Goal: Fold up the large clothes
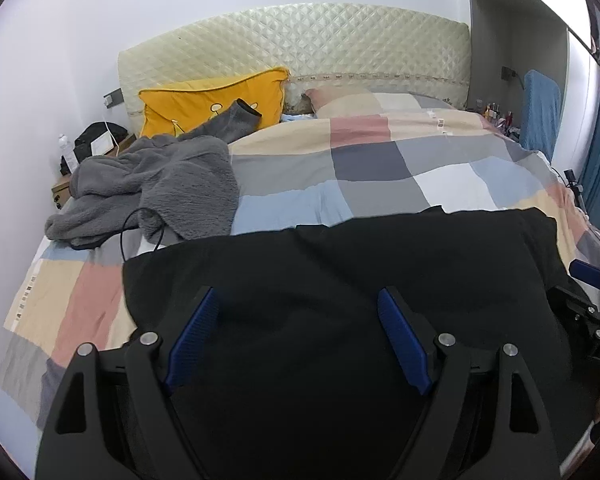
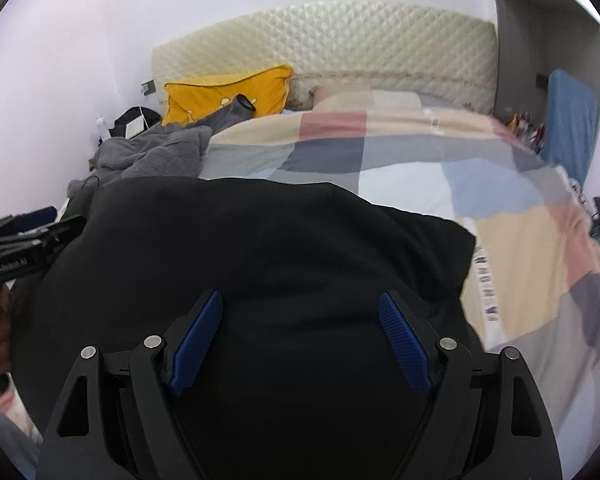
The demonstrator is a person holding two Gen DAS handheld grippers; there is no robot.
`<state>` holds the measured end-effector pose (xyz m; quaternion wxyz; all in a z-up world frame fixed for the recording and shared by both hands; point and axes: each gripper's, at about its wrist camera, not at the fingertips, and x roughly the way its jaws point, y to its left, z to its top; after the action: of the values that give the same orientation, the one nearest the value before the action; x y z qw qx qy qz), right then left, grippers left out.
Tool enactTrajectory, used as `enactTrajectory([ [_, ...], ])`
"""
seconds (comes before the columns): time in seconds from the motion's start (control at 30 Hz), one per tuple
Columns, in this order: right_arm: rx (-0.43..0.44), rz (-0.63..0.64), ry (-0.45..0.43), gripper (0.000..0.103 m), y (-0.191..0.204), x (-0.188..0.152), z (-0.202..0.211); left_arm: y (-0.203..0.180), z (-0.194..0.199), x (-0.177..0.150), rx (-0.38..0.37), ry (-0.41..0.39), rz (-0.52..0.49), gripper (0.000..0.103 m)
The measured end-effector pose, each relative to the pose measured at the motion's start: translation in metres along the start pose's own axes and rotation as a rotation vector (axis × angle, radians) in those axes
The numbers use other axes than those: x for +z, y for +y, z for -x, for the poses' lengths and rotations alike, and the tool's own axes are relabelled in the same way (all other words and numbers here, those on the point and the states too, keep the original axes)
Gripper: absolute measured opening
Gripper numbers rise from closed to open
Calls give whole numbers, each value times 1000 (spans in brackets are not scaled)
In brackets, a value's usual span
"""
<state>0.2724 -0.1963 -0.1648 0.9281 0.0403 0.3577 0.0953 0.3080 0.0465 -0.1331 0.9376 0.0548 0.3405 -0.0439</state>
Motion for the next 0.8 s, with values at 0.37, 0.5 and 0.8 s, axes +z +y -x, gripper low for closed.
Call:
enactTrajectory([
  [0.37, -40, 14, 63, 92, -2, 22, -60, -8, -66, 15, 9, 90, 1, 82],
  [0.5, -35, 1, 79, 98, -7, 26, -77, -6, -83, 16, -7, 121, 11, 82],
  [0.8, 6, -7, 86, 102, -13, 22, -88, -5, -85, 6, -21, 128, 21, 82],
])
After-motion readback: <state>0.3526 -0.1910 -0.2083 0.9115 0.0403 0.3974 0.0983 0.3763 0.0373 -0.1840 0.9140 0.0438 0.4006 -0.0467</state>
